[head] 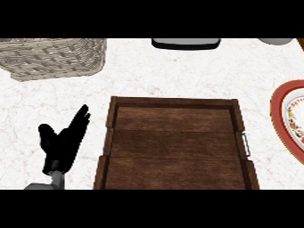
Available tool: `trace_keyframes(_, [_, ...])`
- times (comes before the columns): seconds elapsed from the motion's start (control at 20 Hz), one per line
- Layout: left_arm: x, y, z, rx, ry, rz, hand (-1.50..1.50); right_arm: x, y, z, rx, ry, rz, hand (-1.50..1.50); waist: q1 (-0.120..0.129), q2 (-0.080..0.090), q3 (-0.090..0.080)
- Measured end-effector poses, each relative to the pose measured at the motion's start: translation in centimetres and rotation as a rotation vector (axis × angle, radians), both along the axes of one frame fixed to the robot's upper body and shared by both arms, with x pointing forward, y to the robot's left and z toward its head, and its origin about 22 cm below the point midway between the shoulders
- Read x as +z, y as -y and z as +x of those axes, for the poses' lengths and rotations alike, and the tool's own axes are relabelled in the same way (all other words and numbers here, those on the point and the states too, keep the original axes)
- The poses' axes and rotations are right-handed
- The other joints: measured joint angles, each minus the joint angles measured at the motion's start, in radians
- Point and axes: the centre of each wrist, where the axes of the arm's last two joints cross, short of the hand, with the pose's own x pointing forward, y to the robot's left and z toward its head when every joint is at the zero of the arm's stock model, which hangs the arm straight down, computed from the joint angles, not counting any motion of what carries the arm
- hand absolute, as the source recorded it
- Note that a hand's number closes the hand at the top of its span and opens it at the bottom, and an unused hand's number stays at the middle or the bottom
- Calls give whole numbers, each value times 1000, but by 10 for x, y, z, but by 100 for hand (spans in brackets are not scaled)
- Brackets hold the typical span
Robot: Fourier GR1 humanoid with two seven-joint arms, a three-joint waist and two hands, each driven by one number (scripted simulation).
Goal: Pick the bell pepper from the tray and place it in the plate
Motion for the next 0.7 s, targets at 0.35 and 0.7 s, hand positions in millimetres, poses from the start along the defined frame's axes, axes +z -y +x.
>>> trace_keyframes(0.35, [-2, -4, 0, 9, -15, -1, 0, -1, 38, -31, -5, 125, 132, -150, -15, -6, -2])
trace_keyframes(0.7, [-5, -7, -3, 19, -10, -1, 0, -5, 73, -92, 139, 134, 226, -150, -32, -13, -3])
